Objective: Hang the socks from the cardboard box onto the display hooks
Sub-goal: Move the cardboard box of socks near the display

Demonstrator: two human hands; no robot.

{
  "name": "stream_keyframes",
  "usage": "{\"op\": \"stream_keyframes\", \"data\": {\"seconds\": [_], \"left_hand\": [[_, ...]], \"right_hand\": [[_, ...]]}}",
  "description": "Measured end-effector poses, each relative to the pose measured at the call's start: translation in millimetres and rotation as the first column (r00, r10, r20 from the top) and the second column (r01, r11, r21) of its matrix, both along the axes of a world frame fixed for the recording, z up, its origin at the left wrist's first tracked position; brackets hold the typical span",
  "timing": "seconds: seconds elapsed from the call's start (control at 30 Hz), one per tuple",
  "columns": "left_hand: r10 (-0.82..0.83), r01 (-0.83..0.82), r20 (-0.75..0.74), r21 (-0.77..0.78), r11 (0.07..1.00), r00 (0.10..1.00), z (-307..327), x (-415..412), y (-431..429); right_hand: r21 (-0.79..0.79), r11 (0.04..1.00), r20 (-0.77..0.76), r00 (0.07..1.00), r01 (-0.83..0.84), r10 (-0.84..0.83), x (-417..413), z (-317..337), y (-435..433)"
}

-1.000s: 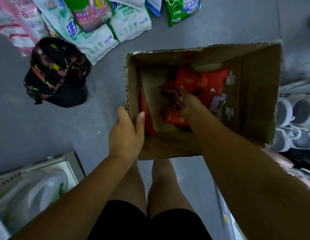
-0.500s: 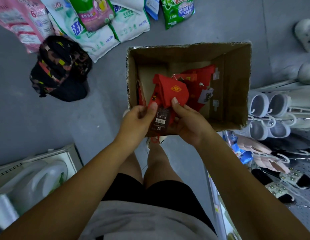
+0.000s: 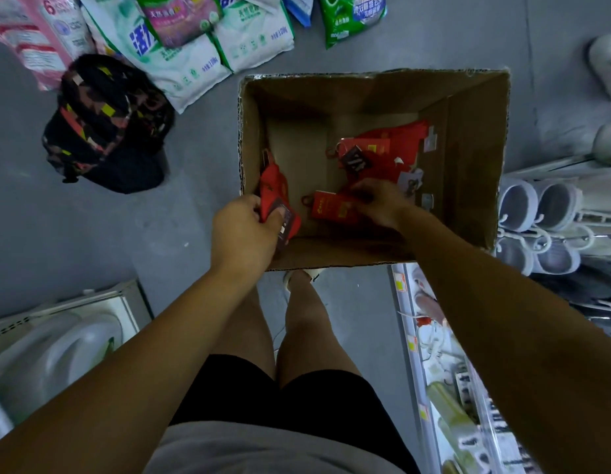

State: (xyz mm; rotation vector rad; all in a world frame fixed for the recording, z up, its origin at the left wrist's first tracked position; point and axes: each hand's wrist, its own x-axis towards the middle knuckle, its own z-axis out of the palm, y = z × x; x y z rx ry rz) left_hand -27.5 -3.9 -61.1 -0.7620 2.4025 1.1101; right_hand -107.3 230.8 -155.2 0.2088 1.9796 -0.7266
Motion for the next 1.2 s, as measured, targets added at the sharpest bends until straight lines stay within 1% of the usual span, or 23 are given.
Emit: {"op": "stream_keyframes", "data": {"seconds": [0.1, 0.2, 0.27, 0.3, 0.33, 0.37, 0.43, 0.5, 0.6, 0.67, 0.77, 0.83, 0.9, 0.97, 1.07, 1.2], "left_hand": [[-0.013, 0.013, -0.034, -0.002, 1.000, 0.999, -6.4, 2.7, 0.7], [-0.020, 0.020, -0.053, -0.018, 1.000, 0.998, -9.5, 2.8, 0.8], [0.002, -0.002, -0.048, 0.005, 1.000, 0.999, -11.1, 2.7, 0.5], [0.010, -0.009, -0.040, 0.016, 1.000, 0.999, -11.3, 2.7, 0.2], [0.012, -0.011, -0.033, 0.026, 1.000, 0.999, -11.2, 2.8, 0.1], [0.011, -0.010, -0.028, 0.036, 0.999, 1.000, -9.9, 2.6, 0.2], [0.004, -0.003, -0.026, 0.042, 0.999, 1.000, -6.8, 2.7, 0.3], [0.010, -0.010, -0.010, 0.064, 0.998, 1.000, -2.4, 3.2, 0.3], [0.046, -0.057, 0.072, 0.159, 0.986, 0.996, 7.6, 3.5, 0.4], [0.039, -0.061, 0.117, 0.195, 0.979, 0.992, 17.6, 3.8, 0.3], [0.041, -0.079, 0.134, 0.294, 0.952, 0.990, 39.0, 6.2, 0.6], [0.009, -0.060, 0.143, 0.357, 0.932, 0.990, 55.7, 8.0, -0.3], [-0.024, -0.030, 0.133, 0.390, 0.920, 0.991, 73.4, 8.6, 0.0], [-0.036, 0.010, 0.059, 0.386, 0.922, 0.998, 92.8, 7.5, 1.7], [-0.006, 0.027, -0.057, 0.365, 0.931, 0.998, 121.6, 3.1, 2.7], [-0.012, 0.086, -0.161, 0.463, 0.882, 0.987, 160.3, -11.0, 2.9]], "right_hand": [[0.057, 0.975, -0.015, 0.977, -0.214, 0.215, -1.0, -37.7, -8.6], [0.199, 0.871, -0.057, 0.882, -0.449, 0.468, 1.5, -69.7, -13.5], [0.294, 0.791, 0.008, 0.829, -0.536, 0.559, 2.5, -75.9, -13.5], [0.320, 0.784, 0.029, 0.833, -0.532, 0.553, 3.2, -75.1, -12.4], [0.319, 0.810, 0.011, 0.856, -0.492, 0.516, 4.1, -74.1, -11.1], [0.291, 0.856, -0.011, 0.893, -0.427, 0.449, 4.3, -71.0, -9.5], [0.193, 0.951, -0.064, 0.964, -0.242, 0.258, 4.2, -61.6, -5.4], [0.102, 0.990, -0.093, 0.990, -0.098, 0.108, 1.6, -40.4, -3.7], [-0.011, 0.999, -0.139, 0.990, 0.030, -0.032, -3.3, 6.1, -4.8], [-0.076, 0.990, -0.162, 0.978, 0.119, -0.130, -2.5, 35.4, -3.3], [-0.114, 0.975, -0.258, 0.942, 0.189, -0.213, 4.1, 76.3, 1.9], [-0.183, 0.944, -0.299, 0.899, 0.274, -0.319, 14.1, 106.2, 4.8], [-0.259, 0.894, -0.349, 0.827, 0.366, -0.440, 28.9, 134.7, 8.1], [-0.345, 0.818, -0.379, 0.729, 0.461, -0.570, 46.8, 165.3, 9.2], [-0.414, 0.709, -0.406, 0.582, 0.571, -0.705, 73.1, 206.5, 5.6], [-0.521, 0.527, -0.392, 0.360, 0.672, -0.847, 101.7, 250.9, -4.6]]}}
